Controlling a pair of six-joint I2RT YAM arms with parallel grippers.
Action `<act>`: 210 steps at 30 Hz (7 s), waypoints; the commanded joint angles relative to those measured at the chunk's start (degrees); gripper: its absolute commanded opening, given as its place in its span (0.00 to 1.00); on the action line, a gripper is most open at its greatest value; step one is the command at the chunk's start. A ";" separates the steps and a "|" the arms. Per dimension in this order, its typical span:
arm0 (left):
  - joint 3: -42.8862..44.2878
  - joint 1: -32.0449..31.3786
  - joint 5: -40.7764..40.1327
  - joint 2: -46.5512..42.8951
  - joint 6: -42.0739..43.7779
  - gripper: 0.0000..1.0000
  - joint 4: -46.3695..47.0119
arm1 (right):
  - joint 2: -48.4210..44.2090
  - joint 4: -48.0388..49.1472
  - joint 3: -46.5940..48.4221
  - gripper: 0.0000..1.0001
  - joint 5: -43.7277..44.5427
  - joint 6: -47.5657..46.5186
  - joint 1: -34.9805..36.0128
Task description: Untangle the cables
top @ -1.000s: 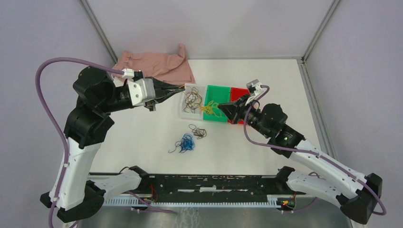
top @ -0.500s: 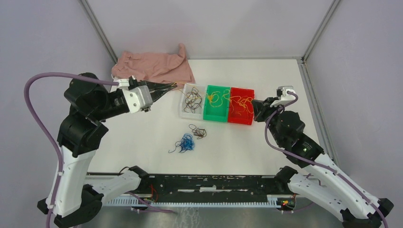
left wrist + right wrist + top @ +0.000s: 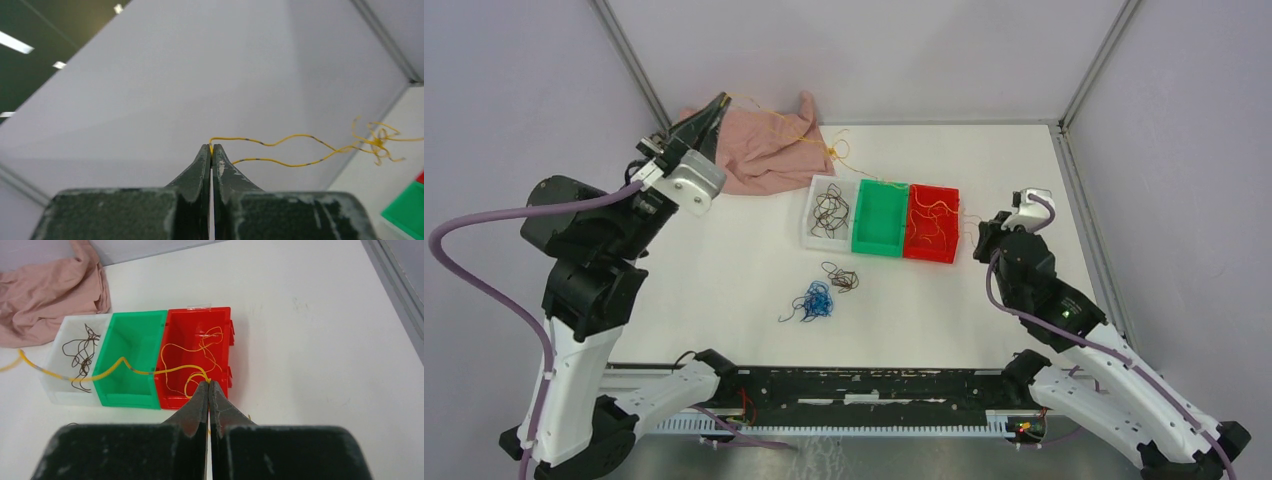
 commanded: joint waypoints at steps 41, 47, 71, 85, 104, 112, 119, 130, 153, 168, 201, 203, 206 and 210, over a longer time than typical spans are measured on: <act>-6.61 -0.02 13.92 -7.13 -5.99 0.03 0.05 | 21.03 7.13 18.69 0.00 -7.53 -6.50 -9.16; -6.59 0.02 16.80 -7.02 -8.25 0.03 -0.66 | 28.36 9.58 20.55 0.00 -9.67 -7.16 -12.74; -5.36 0.00 24.67 -5.49 -16.50 0.03 -1.37 | 46.23 9.11 22.85 0.61 -23.46 -2.33 -14.43; -9.58 0.01 29.35 -4.31 -22.90 0.03 -2.25 | 22.27 44.32 18.19 0.80 -78.53 12.96 -13.78; -9.36 0.02 31.37 -2.95 -24.79 0.03 -2.56 | 31.47 41.82 28.37 0.73 -82.30 9.12 9.01; -8.67 0.02 31.60 -2.95 -25.63 0.03 -2.67 | 35.66 35.40 32.82 0.54 -77.72 4.34 11.88; -7.62 0.01 31.04 -3.17 -23.41 0.03 -5.03 | 31.92 30.13 31.43 0.01 -70.30 0.10 11.91; -9.11 -0.03 30.06 -2.83 -28.44 0.99 -6.35 | 29.26 31.10 31.37 0.01 -66.88 1.15 11.84; -27.55 0.06 24.56 -6.54 -48.42 0.77 10.04 | 30.14 26.27 34.12 0.01 -43.34 -9.90 17.71; -27.35 0.00 17.73 -8.33 -39.50 0.11 6.87 | 26.78 22.07 32.33 0.00 -39.26 -11.25 17.95; -15.94 0.35 14.32 2.01 -30.11 1.00 -20.67 | 31.76 -1.99 31.82 0.00 -21.58 -14.28 -11.30; -15.58 0.60 13.62 3.04 -31.39 0.99 -20.91 | 33.72 -1.94 31.89 0.00 -20.94 -14.62 -12.71; -14.65 1.20 13.07 4.23 -32.12 0.99 -21.33 | 36.17 -1.94 31.60 0.00 -20.20 -14.35 -14.25; -13.70 1.95 11.37 5.35 -31.79 0.99 -21.67 | 37.27 -0.63 29.71 0.00 -21.28 -12.72 -15.73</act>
